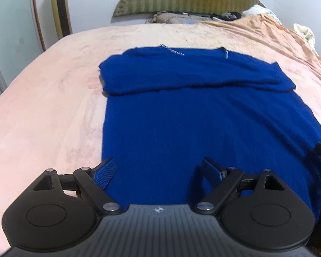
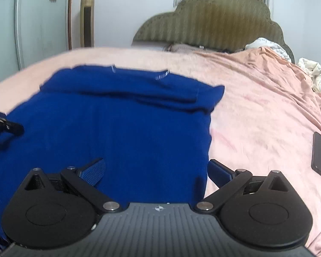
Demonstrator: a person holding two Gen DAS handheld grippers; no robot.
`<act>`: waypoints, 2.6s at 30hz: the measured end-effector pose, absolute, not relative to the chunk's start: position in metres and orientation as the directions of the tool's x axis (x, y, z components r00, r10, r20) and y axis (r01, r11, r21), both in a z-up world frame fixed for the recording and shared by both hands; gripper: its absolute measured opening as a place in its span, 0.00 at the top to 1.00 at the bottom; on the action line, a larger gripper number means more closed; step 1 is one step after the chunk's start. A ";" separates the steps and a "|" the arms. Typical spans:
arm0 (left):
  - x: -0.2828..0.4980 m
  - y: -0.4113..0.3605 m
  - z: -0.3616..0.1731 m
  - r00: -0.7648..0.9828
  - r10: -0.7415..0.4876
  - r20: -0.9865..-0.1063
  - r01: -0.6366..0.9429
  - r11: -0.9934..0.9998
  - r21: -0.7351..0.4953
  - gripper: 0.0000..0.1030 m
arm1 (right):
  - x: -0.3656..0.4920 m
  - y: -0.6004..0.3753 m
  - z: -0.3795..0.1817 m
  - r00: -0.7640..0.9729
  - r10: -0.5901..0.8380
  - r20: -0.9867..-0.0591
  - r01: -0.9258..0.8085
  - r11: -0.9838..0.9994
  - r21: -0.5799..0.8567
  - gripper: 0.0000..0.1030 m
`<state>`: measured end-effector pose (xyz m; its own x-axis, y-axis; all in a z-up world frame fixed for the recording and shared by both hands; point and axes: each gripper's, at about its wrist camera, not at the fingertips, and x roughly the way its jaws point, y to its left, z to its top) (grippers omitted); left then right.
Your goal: Fold small clothes
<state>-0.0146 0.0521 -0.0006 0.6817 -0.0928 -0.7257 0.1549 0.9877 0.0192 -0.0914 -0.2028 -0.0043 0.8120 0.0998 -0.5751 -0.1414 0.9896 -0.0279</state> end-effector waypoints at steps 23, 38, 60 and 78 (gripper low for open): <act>0.005 0.113 -0.015 0.661 -0.089 -0.745 0.061 0.996 -0.065 0.11 | -0.060 -0.264 -0.022 0.726 0.246 -0.643 -0.132 0.966 0.220 0.08; -0.014 0.081 0.000 0.566 -0.376 -0.734 0.308 0.922 -0.234 0.91 | -0.069 -0.259 -0.009 0.677 0.393 -0.622 -0.229 0.916 0.329 0.88; 0.044 0.100 0.003 0.668 -0.256 -0.698 0.178 0.967 -0.185 0.29 | -0.011 -0.303 -0.002 0.768 0.278 -0.577 -0.059 0.927 0.369 0.49; -0.026 0.083 -0.016 0.586 -0.360 -0.726 0.260 0.932 -0.253 0.84 | -0.085 -0.267 -0.018 0.686 0.410 -0.602 -0.100 0.872 0.480 0.86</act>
<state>-0.0259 0.0826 -0.0157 0.5864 -0.3600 -0.7256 0.2596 0.9321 -0.2527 -0.0850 -0.2665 -0.0185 0.6856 0.4098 -0.6016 -0.0999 0.8716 0.4799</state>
